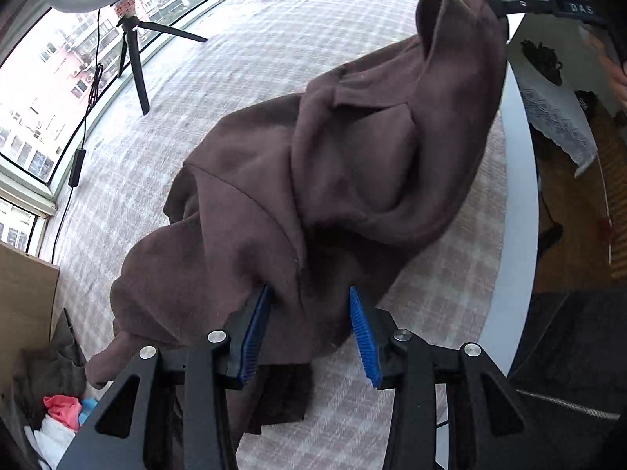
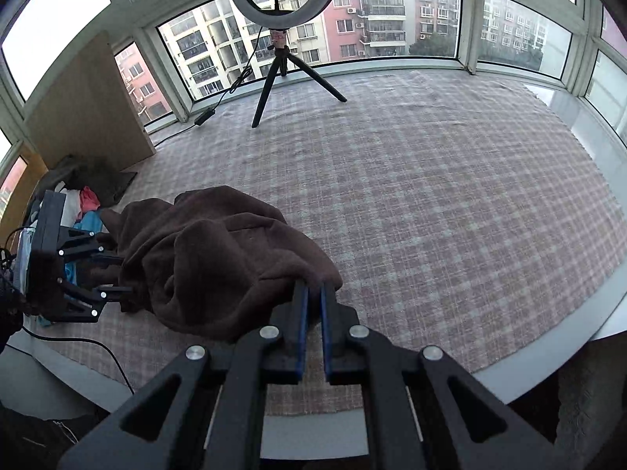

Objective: Fold clothes
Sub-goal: 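Lift the hoodie up with both grippers, stretching it between them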

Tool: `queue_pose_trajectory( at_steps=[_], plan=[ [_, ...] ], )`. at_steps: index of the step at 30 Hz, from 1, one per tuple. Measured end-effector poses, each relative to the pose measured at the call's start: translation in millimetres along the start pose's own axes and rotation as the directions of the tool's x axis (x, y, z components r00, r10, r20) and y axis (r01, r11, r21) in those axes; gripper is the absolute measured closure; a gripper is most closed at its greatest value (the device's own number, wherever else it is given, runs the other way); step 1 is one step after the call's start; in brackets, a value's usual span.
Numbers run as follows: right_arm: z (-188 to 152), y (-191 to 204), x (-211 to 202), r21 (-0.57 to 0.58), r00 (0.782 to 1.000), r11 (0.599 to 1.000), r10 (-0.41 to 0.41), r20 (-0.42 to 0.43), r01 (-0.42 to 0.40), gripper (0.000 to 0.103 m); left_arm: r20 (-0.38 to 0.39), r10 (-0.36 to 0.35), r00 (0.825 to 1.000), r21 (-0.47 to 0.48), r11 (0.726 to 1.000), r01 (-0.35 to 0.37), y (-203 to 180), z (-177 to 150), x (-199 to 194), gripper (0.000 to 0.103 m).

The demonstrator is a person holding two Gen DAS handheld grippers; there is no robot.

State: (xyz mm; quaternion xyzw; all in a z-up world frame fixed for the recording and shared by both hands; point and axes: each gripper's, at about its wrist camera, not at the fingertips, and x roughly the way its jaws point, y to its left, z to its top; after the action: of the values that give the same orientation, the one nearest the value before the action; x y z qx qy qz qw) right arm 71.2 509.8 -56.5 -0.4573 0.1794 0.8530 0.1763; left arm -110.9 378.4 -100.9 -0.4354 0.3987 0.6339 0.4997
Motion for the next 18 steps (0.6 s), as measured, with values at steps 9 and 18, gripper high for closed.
queue_pose_trajectory(
  at_steps=[9, 18],
  plan=[
    [11, -5, -3, -0.017, 1.000, 1.000, -0.003, 0.027, 0.003, 0.097, 0.066, 0.015, 0.998, -0.112, 0.994, -0.008, 25, 15, -45, 0.098],
    [104, 54, -156, -0.197, 0.928, 0.980, 0.074, 0.365, -0.001, 0.097, 0.430, 0.351, 0.832, -0.409, 0.897, -0.167, 103, 6, -338, 0.098]
  ],
)
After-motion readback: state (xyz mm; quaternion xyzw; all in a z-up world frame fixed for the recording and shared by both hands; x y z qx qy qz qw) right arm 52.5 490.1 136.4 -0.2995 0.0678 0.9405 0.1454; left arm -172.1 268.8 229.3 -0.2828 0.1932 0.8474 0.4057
